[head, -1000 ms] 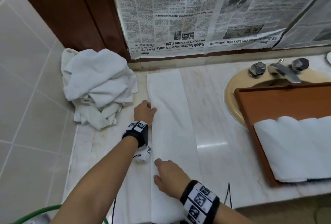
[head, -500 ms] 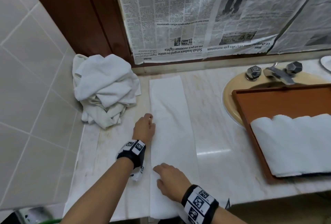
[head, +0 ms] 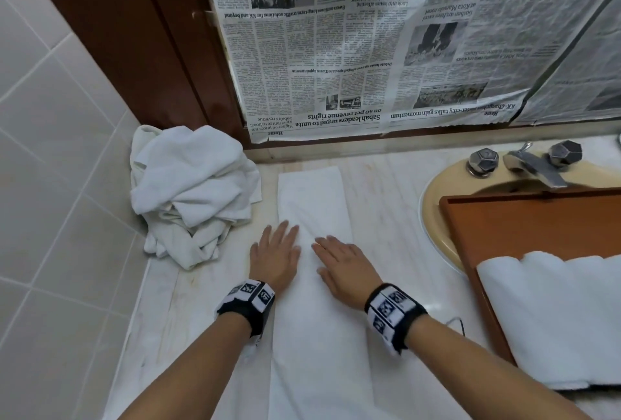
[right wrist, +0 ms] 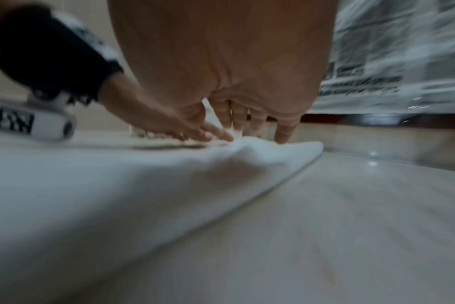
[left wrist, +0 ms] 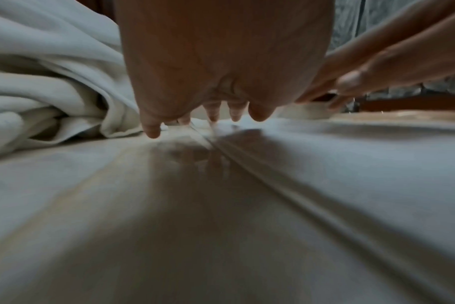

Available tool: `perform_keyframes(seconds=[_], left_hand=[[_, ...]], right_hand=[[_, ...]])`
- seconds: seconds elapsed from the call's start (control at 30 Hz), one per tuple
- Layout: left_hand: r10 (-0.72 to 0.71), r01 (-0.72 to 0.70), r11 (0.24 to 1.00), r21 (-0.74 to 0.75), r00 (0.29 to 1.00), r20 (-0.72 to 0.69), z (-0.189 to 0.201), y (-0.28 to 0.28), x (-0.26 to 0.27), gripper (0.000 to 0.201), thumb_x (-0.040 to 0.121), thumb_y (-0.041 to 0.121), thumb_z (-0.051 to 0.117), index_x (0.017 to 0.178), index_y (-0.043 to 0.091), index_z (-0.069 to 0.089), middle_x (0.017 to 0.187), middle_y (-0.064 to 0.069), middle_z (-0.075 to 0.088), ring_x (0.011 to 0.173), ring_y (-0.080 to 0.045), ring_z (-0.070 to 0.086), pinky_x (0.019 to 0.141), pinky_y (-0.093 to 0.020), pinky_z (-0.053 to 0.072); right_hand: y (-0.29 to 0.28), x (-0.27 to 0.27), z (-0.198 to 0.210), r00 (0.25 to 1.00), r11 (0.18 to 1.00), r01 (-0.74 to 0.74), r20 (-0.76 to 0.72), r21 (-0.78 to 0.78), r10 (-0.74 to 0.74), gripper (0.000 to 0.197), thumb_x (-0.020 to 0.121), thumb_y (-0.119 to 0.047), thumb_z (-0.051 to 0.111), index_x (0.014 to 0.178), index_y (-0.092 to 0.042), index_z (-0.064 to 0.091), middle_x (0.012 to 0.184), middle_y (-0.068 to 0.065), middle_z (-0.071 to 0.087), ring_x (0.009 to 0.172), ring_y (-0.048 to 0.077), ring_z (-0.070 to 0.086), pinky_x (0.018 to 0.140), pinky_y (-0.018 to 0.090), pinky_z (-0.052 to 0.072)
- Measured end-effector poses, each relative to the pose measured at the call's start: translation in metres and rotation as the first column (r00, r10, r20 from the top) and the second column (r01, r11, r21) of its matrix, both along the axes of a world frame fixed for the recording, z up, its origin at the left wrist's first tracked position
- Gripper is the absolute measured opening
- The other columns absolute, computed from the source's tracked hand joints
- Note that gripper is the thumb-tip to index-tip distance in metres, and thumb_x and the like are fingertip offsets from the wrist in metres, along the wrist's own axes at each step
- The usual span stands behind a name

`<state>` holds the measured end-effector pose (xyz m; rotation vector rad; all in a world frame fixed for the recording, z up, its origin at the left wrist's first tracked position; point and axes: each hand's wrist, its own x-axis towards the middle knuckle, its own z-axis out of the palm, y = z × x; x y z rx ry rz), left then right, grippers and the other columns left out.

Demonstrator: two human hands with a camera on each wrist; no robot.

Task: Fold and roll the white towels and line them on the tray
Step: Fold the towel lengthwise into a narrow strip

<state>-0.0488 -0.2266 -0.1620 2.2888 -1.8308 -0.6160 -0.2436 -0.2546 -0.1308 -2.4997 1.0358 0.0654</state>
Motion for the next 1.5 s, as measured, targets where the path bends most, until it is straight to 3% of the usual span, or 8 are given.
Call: perform_keyframes(seconds=[0.1,0.2,0.37,0.7,0.9,1.1,1.27,1.5], left_hand=[[-0.056,0.047,0.992,0.115,0.995,0.077,-0.011,-0.008,-0.002,0.056,0.103,0.054,0.008,0.156,0.043,-0.004,0.163,0.02,-0.015,0.152,-0.022,-0.014,0.119,-0.057,0.0],[-0.052,0.037,0.991,0.13,0.992,0.114,-0.014,-0.008,0.005,0.065,0.092,0.065,-0.005,0.154,0.045,-0.013,0.159,0.025,-0.022,0.151,-0.021,-0.019,0.118,-0.056,-0.006],[-0.043,0.029,0.991,0.132,0.994,0.102,-0.013,-0.016,0.019,0.065,0.094,0.063,-0.001,0.155,0.042,-0.008,0.158,0.026,-0.022,0.151,-0.019,-0.017,0.119,-0.057,-0.005],[0.038,-0.057,0.989,0.139,0.991,0.132,-0.011,-0.087,0.027,0.056,0.103,0.054,0.008,0.154,0.044,-0.013,0.159,0.027,-0.02,0.152,-0.019,-0.014,0.117,-0.063,0.002],[0.05,-0.068,0.993,0.095,0.983,0.178,-0.007,-0.094,0.031,0.058,0.103,0.051,0.014,0.157,0.037,-0.004,0.163,0.021,-0.011,0.152,-0.021,-0.002,0.117,-0.055,0.013],[-0.101,0.09,0.993,0.077,0.984,0.147,-0.009,-0.12,0.019,0.056,0.104,0.052,0.016,0.156,0.042,0.0,0.162,0.024,-0.011,0.152,-0.02,-0.013,0.119,-0.057,0.007],[-0.046,0.02,0.99,0.141,0.981,0.186,-0.011,-0.144,0.043,0.063,0.099,0.059,0.01,0.157,0.039,-0.002,0.164,0.021,-0.007,0.152,-0.03,-0.003,0.118,-0.048,0.015],[0.039,-0.036,0.999,0.023,0.99,-0.133,0.013,-0.095,0.028,0.064,0.101,0.052,0.028,0.158,0.028,0.011,0.166,0.009,0.009,0.152,-0.023,0.004,0.119,-0.046,0.018]], right_hand=[[-0.027,0.016,-0.019,0.982,0.994,-0.113,-0.15,0.008,0.113,0.078,0.088,-0.054,-0.005,0.158,-0.02,0.006,0.164,-0.007,-0.005,0.152,0.016,-0.003,0.122,0.044,0.005],[-0.05,0.013,-0.029,0.972,0.993,-0.117,-0.207,-0.011,0.112,0.076,0.091,-0.068,-0.008,0.157,-0.029,-0.007,0.157,-0.016,-0.021,0.149,0.011,-0.015,0.122,0.043,-0.003],[-0.09,-0.019,-0.034,0.958,0.98,0.194,-0.207,-0.048,-0.199,0.076,0.089,-0.064,-0.011,0.156,-0.028,-0.009,0.155,-0.018,-0.023,0.15,0.013,-0.016,0.121,0.044,-0.008],[-0.137,0.054,-0.037,0.979,0.997,-0.043,-0.201,-0.059,0.03,0.057,0.104,-0.049,0.005,0.156,-0.031,-0.009,0.161,-0.016,-0.015,0.15,0.012,-0.014,0.121,0.047,-0.006],[-0.177,0.032,-0.036,0.918,0.949,0.311,-0.243,-0.045,-0.313,0.06,0.103,-0.048,0.006,0.155,-0.027,-0.013,0.159,-0.013,-0.022,0.149,0.018,-0.018,0.12,0.049,-0.01],[-0.178,0.06,-0.038,0.979,0.994,0.1,-0.177,-0.035,-0.105,0.055,0.103,-0.051,0.008,0.155,-0.04,-0.006,0.162,-0.017,-0.014,0.151,0.015,-0.013,0.12,0.051,-0.006],[-0.211,0.038,-0.033,0.905,0.945,0.325,-0.283,-0.028,-0.319,0.06,0.103,-0.049,0.01,0.156,-0.029,-0.009,0.163,-0.011,-0.016,0.151,0.02,-0.012,0.121,0.053,-0.001],[-0.117,0.002,0.0,0.927,0.928,0.371,-0.072,0.021,-0.369,0.071,0.096,-0.059,0.009,0.157,-0.024,0.002,0.164,-0.009,-0.009,0.151,0.014,-0.005,0.12,0.043,0.006]])
